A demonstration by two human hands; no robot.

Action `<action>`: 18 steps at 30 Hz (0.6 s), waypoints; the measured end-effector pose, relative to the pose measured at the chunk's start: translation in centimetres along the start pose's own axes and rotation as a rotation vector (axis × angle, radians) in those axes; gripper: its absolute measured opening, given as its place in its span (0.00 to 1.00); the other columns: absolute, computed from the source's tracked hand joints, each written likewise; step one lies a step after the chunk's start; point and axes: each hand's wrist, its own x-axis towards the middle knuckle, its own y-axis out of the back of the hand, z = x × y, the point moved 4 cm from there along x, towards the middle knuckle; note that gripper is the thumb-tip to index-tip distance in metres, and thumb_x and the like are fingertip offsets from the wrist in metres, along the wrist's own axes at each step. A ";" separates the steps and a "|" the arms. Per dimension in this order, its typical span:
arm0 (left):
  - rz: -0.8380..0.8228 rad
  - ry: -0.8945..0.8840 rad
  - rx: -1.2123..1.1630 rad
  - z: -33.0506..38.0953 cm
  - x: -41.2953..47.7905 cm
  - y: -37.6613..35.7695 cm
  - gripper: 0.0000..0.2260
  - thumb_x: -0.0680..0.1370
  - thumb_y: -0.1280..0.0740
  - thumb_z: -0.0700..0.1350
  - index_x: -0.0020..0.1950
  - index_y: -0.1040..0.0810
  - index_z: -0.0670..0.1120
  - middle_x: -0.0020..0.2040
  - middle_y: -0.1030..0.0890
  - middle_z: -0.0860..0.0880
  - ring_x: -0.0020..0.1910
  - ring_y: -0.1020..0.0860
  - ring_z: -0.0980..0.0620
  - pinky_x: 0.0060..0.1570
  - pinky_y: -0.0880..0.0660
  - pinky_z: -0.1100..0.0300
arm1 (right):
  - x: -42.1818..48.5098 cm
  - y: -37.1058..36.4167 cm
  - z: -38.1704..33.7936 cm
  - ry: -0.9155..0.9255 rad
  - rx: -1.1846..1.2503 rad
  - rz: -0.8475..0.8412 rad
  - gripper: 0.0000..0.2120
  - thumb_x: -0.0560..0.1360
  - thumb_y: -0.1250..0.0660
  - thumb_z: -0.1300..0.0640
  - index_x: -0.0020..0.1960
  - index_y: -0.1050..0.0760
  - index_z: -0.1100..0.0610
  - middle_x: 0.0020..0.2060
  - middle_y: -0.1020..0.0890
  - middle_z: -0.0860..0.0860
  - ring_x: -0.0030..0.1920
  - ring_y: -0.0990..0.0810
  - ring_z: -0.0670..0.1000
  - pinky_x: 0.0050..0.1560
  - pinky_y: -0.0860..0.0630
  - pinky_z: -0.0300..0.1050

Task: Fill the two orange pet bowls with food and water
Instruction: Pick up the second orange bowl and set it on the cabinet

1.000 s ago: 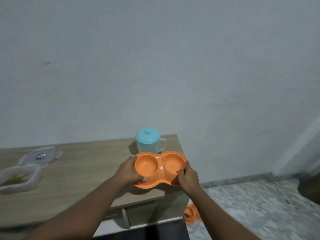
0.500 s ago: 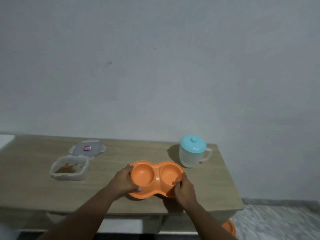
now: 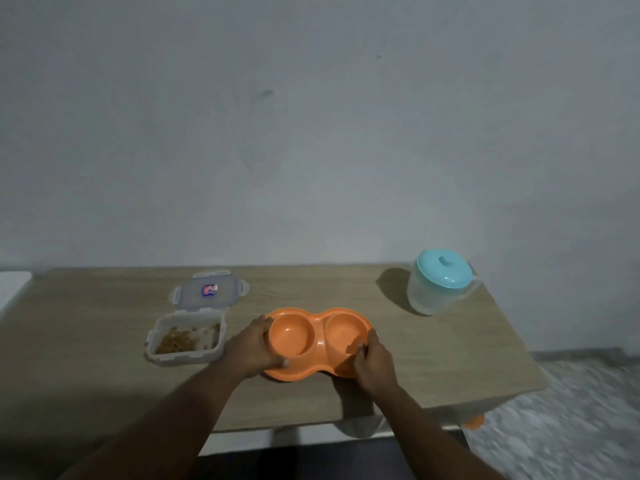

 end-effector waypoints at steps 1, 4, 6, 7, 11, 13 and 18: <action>-0.013 -0.001 0.004 -0.5 0.1 -0.2 0.45 0.52 0.20 0.63 0.68 0.27 0.57 0.61 0.24 0.56 0.59 0.23 0.52 0.60 0.25 0.49 | 0.1 -0.4 0.1 -0.013 -0.011 -0.001 0.18 0.80 0.43 0.56 0.69 0.34 0.57 0.56 0.20 0.59 0.56 0.21 0.61 0.56 0.26 0.52; -0.028 0.010 -0.005 -1.9 0.6 -1.0 0.46 0.51 0.20 0.65 0.67 0.28 0.58 0.60 0.23 0.57 0.57 0.21 0.52 0.59 0.24 0.49 | 0.1 -0.9 0.6 -0.048 -0.020 -0.006 0.20 0.79 0.43 0.55 0.70 0.35 0.57 0.57 0.21 0.60 0.57 0.22 0.61 0.58 0.26 0.53; -0.031 0.018 -0.004 -2.1 0.4 -1.4 0.46 0.50 0.21 0.65 0.67 0.28 0.59 0.60 0.22 0.58 0.58 0.21 0.52 0.59 0.24 0.50 | 0.0 -0.9 0.5 -0.058 -0.021 -0.012 0.22 0.78 0.45 0.53 0.71 0.36 0.58 0.60 0.23 0.61 0.60 0.23 0.62 0.60 0.26 0.55; -0.030 0.019 0.007 -2.1 0.4 -1.7 0.46 0.51 0.21 0.65 0.68 0.29 0.59 0.61 0.22 0.59 0.58 0.21 0.52 0.59 0.23 0.51 | 0.0 -0.8 0.6 -0.059 -0.025 -0.016 0.23 0.78 0.45 0.53 0.71 0.37 0.59 0.61 0.24 0.61 0.61 0.24 0.63 0.61 0.27 0.56; -0.031 0.000 0.028 -2.1 0.4 -2.0 0.45 0.52 0.21 0.66 0.67 0.29 0.60 0.61 0.24 0.60 0.58 0.21 0.53 0.58 0.24 0.51 | -0.1 -0.9 0.8 -0.059 -0.032 -0.018 0.25 0.78 0.46 0.52 0.73 0.39 0.60 0.63 0.25 0.62 0.63 0.26 0.64 0.62 0.27 0.57; -0.024 -0.013 0.014 -2.0 0.5 -2.2 0.43 0.53 0.21 0.66 0.66 0.29 0.61 0.61 0.25 0.61 0.59 0.22 0.52 0.59 0.24 0.50 | 0.0 -1.0 1.0 -0.054 -0.040 -0.025 0.24 0.80 0.44 0.55 0.74 0.40 0.61 0.66 0.27 0.62 0.66 0.28 0.66 0.63 0.28 0.58; 0.019 0.003 0.006 -1.4 -0.4 -1.7 0.46 0.55 0.22 0.67 0.70 0.32 0.56 0.69 0.28 0.52 0.68 0.27 0.48 0.66 0.28 0.46 | -0.4 -1.2 0.1 -0.027 -0.119 -0.025 0.28 0.82 0.48 0.51 0.77 0.47 0.64 0.76 0.40 0.61 0.76 0.45 0.64 0.72 0.38 0.58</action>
